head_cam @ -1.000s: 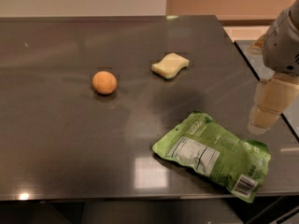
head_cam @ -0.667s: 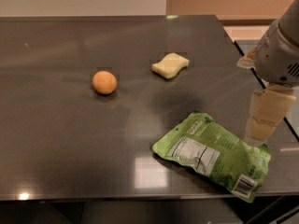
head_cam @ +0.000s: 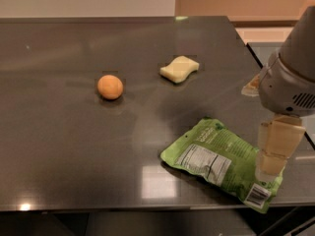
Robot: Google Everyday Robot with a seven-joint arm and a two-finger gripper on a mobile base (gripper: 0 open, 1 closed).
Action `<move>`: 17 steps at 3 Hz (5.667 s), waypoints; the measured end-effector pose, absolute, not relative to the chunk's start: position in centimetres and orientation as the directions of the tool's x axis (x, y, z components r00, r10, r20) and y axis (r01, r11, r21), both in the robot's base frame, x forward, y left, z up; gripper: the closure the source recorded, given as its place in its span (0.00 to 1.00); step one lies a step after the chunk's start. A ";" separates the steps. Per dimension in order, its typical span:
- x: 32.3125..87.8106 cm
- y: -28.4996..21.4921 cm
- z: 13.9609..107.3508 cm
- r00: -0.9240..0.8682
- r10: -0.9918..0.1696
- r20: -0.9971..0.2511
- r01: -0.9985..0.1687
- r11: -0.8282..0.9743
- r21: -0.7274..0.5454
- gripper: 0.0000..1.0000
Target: Move green rice chip bag near orange
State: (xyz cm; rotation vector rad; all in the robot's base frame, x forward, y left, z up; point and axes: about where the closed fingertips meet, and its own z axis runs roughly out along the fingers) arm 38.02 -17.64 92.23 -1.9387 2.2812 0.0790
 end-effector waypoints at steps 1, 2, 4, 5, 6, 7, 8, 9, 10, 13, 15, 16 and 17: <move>37.3 -17.6 90.6 -0.160 -0.977 -0.144 -0.986 0.166 -0.034 0.00; 36.7 -17.7 88.5 -0.169 -0.976 -0.136 -0.985 0.172 -0.005 0.00; 35.8 -17.5 86.0 -0.191 -0.975 -0.117 -0.981 0.185 0.056 0.16; 35.6 -17.3 85.6 -0.190 -0.975 -0.114 -0.980 0.183 0.072 0.40; 35.3 -17.0 85.6 -0.184 -0.976 -0.117 -0.981 0.175 0.083 0.64; 36.1 -16.0 86.5 -0.160 -0.979 -0.124 -0.986 0.154 0.058 0.86; 37.7 -14.2 87.8 -0.115 -0.985 -0.131 -0.993 0.114 0.016 1.00; 39.7 -12.1 89.2 -0.066 -0.988 -0.139 -0.997 0.071 -0.032 1.00; 42.3 -9.7 90.1 -0.024 -0.989 -0.147 -0.997 0.035 -0.067 1.00; 47.8 -3.7 89.6 0.073 -0.985 -0.154 -0.995 -0.061 -0.083 1.00; 49.8 -1.8 88.4 0.094 -0.986 -0.139 -0.994 -0.084 -0.073 0.58; 50.4 -1.2 88.1 0.102 -0.986 -0.132 -0.993 -0.094 -0.071 0.35; 50.8 -0.9 87.8 0.105 -0.986 -0.126 -0.993 -0.096 -0.074 0.12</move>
Offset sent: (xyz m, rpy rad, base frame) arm -0.0255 -0.0030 -0.0661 -0.0093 0.1117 -0.0123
